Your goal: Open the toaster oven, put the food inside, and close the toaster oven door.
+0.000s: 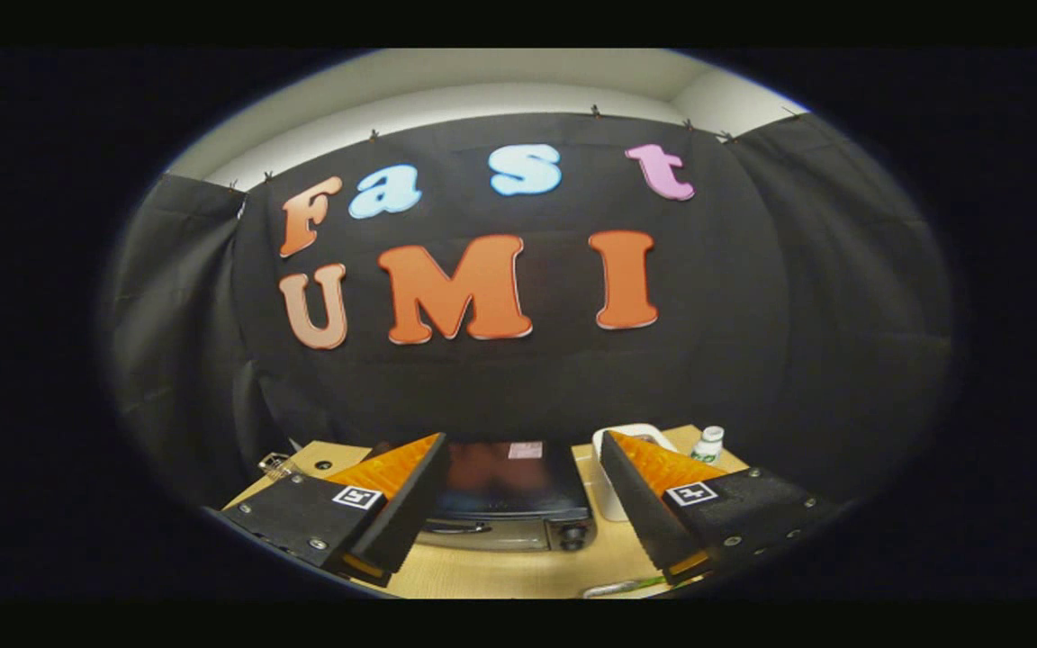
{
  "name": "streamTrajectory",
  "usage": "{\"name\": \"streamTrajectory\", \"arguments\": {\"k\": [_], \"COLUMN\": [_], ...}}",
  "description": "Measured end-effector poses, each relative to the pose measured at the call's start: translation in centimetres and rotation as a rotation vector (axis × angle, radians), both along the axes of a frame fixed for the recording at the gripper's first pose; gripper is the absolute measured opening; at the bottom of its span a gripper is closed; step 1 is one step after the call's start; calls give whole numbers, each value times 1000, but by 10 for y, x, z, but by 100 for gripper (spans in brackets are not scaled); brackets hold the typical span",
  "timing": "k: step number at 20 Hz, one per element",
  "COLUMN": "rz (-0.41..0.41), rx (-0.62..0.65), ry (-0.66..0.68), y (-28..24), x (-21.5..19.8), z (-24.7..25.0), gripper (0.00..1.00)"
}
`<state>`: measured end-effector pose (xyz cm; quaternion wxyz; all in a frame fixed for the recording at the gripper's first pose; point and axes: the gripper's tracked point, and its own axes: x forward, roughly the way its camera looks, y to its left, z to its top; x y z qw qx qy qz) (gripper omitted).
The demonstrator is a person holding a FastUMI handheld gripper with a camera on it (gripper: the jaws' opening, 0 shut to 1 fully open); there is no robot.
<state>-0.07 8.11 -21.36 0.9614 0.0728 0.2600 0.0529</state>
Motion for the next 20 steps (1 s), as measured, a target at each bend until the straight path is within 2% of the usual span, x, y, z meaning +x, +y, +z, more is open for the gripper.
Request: {"name": "streamTrajectory", "arguments": {"k": [3, 8, 14, 20], "rz": [24, 91, 164, 169], "rx": [64, 56, -46, -81], "ry": [122, 230, 224, 220], "y": [29, 72, 101, 105], "x": [-9, -19, -17, -27], "z": [-41, -87, -114, -132], "gripper": [99, 98, 98, 99]}}
